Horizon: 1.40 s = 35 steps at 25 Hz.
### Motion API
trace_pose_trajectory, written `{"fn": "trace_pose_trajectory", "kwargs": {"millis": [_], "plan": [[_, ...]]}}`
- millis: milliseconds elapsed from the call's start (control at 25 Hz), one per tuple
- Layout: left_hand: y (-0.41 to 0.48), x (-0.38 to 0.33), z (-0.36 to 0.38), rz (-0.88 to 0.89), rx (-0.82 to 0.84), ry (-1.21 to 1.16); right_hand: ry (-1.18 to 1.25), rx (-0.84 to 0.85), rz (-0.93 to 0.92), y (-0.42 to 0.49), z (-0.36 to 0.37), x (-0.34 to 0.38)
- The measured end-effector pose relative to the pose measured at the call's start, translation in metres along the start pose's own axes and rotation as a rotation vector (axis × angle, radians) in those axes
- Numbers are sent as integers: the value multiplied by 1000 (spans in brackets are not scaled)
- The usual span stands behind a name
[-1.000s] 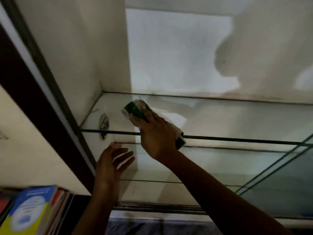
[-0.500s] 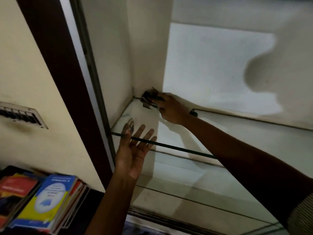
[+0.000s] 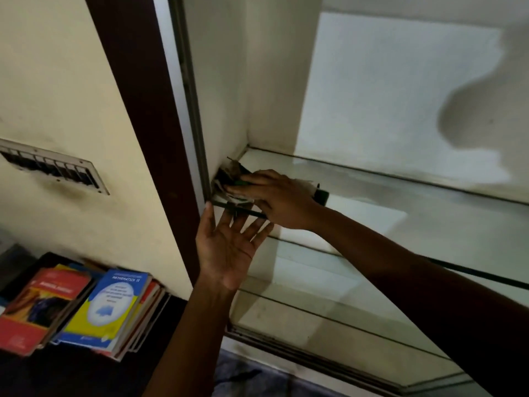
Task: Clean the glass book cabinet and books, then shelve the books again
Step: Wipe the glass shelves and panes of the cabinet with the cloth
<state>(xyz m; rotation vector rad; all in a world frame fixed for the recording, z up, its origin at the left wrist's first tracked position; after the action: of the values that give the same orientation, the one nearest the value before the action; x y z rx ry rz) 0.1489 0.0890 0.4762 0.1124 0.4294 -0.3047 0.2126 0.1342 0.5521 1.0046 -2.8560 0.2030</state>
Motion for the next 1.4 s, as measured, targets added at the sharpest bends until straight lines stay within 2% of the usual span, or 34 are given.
{"fn": "trace_pose_trajectory", "kwargs": {"millis": [240, 360, 440, 600, 760, 880, 1000, 1040, 1120, 1280, 1400], "plan": [[-33, 0, -31, -2, -63, 103, -113, -131, -168, -58, 8, 27], [-45, 13, -44, -31, -76, 201, -231, -191, -140, -106, 22, 28], [-50, 24, -53, -68, -77, 306, -188, -252, -63, -136, 35, 21], [-30, 59, -67, -203, -39, 714, 73, -389, 236, -189, 81, -24], [14, 96, -74, -227, 96, 1317, 347, -436, 550, -228, 144, -92], [47, 159, -72, -259, 428, 1825, 431, -514, 743, -249, 177, -134], [62, 236, -81, -212, 851, 2187, 352, -605, 1019, -277, 187, -175], [63, 257, -86, -220, 958, 2267, 338, -616, 1127, -289, 188, -190], [63, 289, -103, -267, 1054, 2387, 354, -602, 1352, -318, 196, -224], [65, 313, -130, -231, 995, 2479, 317, -743, 1735, -378, 215, -281], [62, 311, -133, -147, 968, 2475, 356, -754, 1967, -411, 245, -308]]}}
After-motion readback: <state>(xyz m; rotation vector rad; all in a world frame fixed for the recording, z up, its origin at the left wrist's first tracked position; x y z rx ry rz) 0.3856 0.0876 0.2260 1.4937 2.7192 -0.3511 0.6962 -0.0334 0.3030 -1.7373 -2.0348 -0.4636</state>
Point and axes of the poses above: each hand's wrist, its own y-axis towards the middle knuckle, its own z-axis out of the palm, x = y × z, the point moved 8 cm from there along y, towards the middle knuckle, and after that the axes turned 14 degrees about x, right-handed, at the moved point
